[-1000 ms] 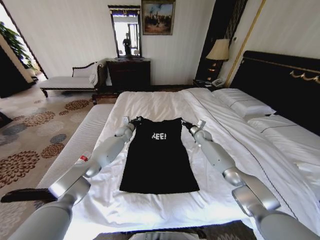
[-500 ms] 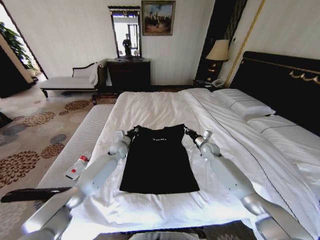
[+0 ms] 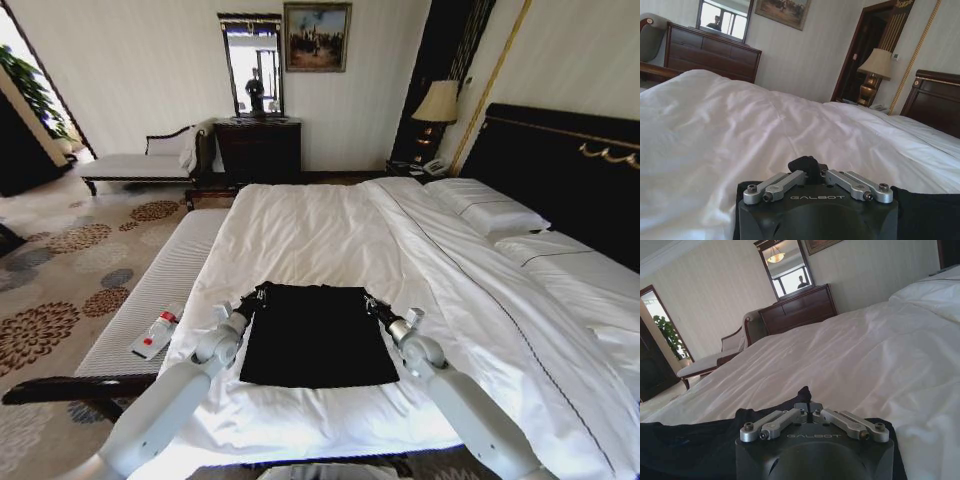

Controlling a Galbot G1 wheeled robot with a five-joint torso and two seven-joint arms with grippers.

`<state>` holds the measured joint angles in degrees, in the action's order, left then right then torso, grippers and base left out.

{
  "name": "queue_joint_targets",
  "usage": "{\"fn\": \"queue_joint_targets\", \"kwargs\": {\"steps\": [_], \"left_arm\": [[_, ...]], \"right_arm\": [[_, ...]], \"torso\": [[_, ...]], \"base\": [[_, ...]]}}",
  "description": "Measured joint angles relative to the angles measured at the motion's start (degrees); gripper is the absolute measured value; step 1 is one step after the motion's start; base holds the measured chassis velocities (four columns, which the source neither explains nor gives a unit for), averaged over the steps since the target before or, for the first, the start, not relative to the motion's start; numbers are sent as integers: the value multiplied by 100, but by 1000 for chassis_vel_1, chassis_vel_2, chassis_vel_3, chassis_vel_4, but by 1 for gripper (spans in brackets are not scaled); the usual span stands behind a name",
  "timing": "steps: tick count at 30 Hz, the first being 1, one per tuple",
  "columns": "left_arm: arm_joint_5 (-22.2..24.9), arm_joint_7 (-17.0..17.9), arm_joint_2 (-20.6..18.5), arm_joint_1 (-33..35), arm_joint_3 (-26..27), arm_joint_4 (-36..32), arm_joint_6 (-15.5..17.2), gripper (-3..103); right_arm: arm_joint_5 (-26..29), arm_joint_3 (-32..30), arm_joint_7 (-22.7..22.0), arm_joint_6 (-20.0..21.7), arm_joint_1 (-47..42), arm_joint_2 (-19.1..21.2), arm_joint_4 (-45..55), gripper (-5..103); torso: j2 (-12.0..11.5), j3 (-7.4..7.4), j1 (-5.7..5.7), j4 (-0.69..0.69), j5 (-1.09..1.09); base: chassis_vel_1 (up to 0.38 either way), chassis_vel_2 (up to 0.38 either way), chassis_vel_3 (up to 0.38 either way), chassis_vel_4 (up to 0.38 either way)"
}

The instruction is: Fold the clothes on the bed.

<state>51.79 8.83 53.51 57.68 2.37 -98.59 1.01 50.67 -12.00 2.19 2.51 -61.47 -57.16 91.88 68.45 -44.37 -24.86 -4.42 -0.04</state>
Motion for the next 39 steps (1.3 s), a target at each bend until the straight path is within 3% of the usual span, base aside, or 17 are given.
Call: {"fn": "queue_joint_targets", "kwargs": {"steps": [11, 20, 28, 39], "left_arm": [[-557, -221, -78, 1110, 295, -445, -269, 1], [-708, -296, -32, 1446, 376, -410, -380, 1], [-773, -261, -53, 1849, 554, -576, -449, 1], [-1132, -271, 115, 2203, 627, -545, -537, 1]], "right_arm": [[-372, -566, 208, -250, -1154, -31, 645, 0], [-844, -944, 420, -511, -1845, -256, 831, 0], [-1330, -997, 492, -667, -2209, -692, 926, 0], [-1516, -1171, 522, -791, -2607, -767, 1017, 0]], "torso": [[-1, 0, 0, 2, -1], [-2, -1, -1, 1, 0], [-2, -1, -1, 1, 0], [-2, -1, -1, 1, -1]], "base": [[0, 0, 0, 0], [0, 0, 0, 0], [0, 0, 0, 0], [0, 0, 0, 0]]}}
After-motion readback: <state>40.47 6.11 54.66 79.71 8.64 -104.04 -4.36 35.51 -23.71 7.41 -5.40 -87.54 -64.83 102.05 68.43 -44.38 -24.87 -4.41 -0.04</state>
